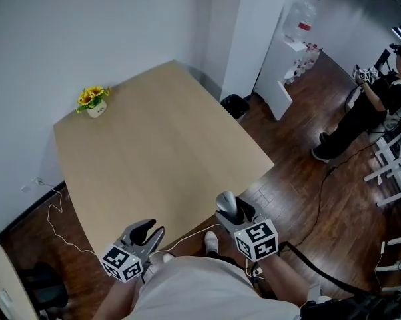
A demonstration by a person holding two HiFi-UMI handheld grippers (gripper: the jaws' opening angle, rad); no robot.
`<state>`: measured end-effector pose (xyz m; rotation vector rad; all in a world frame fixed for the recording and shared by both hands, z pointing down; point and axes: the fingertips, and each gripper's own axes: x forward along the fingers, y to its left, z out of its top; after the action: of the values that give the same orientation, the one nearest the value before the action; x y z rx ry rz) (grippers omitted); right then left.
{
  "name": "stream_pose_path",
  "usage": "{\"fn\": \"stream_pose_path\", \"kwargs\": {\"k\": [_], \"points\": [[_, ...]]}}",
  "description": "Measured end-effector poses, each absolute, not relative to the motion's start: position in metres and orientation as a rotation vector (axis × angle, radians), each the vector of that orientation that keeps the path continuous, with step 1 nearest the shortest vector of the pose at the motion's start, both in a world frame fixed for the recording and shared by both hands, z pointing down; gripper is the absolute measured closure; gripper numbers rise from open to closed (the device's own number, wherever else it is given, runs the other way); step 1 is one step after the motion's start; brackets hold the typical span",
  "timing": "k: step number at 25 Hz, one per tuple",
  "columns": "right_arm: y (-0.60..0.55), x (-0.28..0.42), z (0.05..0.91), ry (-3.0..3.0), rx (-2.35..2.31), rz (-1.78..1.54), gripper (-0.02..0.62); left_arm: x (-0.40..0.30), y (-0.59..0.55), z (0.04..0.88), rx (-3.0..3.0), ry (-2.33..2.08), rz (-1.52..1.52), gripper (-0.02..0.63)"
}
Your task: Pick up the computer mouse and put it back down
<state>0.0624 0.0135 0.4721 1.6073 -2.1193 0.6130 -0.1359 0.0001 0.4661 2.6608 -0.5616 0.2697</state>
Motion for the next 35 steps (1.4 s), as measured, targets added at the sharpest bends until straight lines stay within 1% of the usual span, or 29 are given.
{"fn": "stream_pose_path", "kwargs": {"k": [5, 9, 16, 22, 26, 35], "points": [[-0.012, 0.084, 0.495, -2.107, 1.591, 0.620, 0.296, -0.138, 0.002, 0.468, 2.623, -0.634, 0.283, 0.495], [-0.048, 0.096, 0.534, -2.094, 1.548, 0.631, 0.296, -0.144, 0.004, 0.471, 2.582, -0.713, 0.296, 0.495], [-0.127, 0.111, 0.645, -2.031, 1.437, 0.677, 0.296, -0.146, 0.010, 0.472, 2.494, -0.866, 0.328, 0.495], [-0.166, 0.112, 0.736, -1.980, 1.363, 0.762, 0.296, -0.160, 0.020, 0.473, 2.395, -1.022, 0.347, 0.495], [-0.175, 0.106, 0.754, -1.954, 1.330, 0.717, 0.295, -0.167, 0.026, 0.474, 2.328, -1.101, 0.346, 0.495], [-0.176, 0.100, 0.758, -1.953, 1.334, 0.693, 0.288, -0.159, 0.027, 0.478, 2.321, -1.109, 0.318, 0.495]]}}
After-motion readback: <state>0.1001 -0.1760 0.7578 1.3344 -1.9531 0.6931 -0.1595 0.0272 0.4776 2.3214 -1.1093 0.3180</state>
